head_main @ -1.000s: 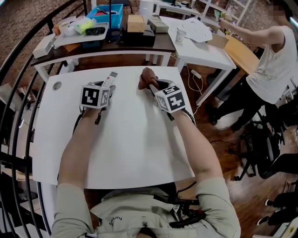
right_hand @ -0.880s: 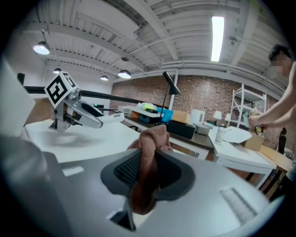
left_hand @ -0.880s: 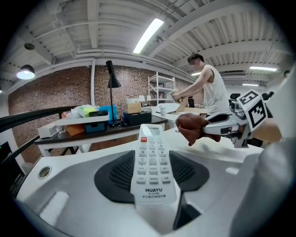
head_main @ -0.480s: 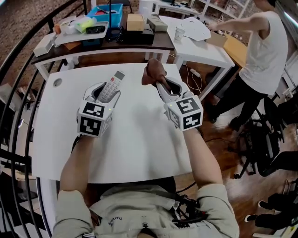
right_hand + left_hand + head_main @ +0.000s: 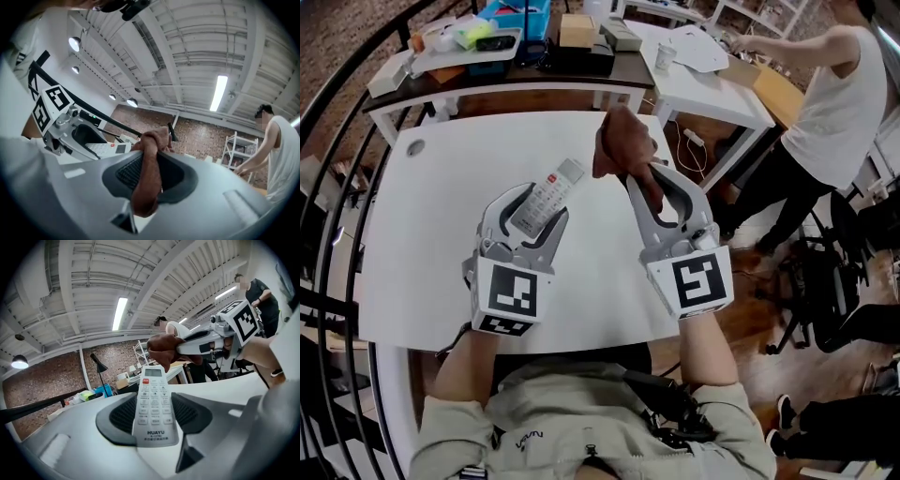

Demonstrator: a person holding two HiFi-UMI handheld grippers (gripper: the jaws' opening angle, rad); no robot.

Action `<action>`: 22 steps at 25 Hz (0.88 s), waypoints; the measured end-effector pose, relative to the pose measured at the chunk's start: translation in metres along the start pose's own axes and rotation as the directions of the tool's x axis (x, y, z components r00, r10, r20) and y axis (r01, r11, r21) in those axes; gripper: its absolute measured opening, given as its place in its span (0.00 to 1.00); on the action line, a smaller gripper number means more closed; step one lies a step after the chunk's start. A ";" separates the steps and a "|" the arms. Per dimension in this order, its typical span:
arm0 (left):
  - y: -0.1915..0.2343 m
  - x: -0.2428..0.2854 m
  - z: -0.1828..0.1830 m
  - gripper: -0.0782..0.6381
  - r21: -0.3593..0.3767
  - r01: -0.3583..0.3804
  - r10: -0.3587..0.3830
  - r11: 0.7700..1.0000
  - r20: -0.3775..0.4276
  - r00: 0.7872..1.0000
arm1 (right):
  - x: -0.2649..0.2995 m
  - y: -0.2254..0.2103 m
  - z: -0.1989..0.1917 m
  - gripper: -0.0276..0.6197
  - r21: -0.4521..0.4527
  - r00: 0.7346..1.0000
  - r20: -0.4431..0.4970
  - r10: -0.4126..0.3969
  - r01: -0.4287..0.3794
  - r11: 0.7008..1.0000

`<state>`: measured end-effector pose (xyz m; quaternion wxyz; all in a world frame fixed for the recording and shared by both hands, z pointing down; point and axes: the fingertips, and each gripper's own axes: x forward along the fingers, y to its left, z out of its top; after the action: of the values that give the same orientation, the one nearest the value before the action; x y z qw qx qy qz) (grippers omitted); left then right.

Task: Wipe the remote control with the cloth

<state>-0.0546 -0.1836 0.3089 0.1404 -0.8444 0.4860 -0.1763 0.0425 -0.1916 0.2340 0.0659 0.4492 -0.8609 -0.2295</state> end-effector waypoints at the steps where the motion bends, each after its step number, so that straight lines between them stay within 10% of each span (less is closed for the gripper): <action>1: -0.002 -0.004 0.003 0.45 0.002 -0.003 0.003 1.000 0.009 1.000 | -0.004 0.004 0.007 0.16 -0.011 1.000 0.024 0.000 0.000 1.000; 15: -0.034 -0.026 -0.011 0.45 0.051 -0.024 0.024 0.998 0.000 1.000 | -0.026 0.087 -0.004 0.16 -0.244 0.977 -0.154 0.150 -0.185 0.952; 22: -0.043 -0.028 -0.024 0.45 0.053 -0.018 0.019 0.998 -0.016 1.000 | -0.036 0.135 -0.009 0.16 -0.194 0.913 -0.182 0.366 -0.398 0.897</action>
<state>-0.0449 -0.1400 0.3432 0.1603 -0.8343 0.4902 -0.1947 -0.0340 -0.0994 0.3066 0.2210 0.2757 -0.8937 -0.2766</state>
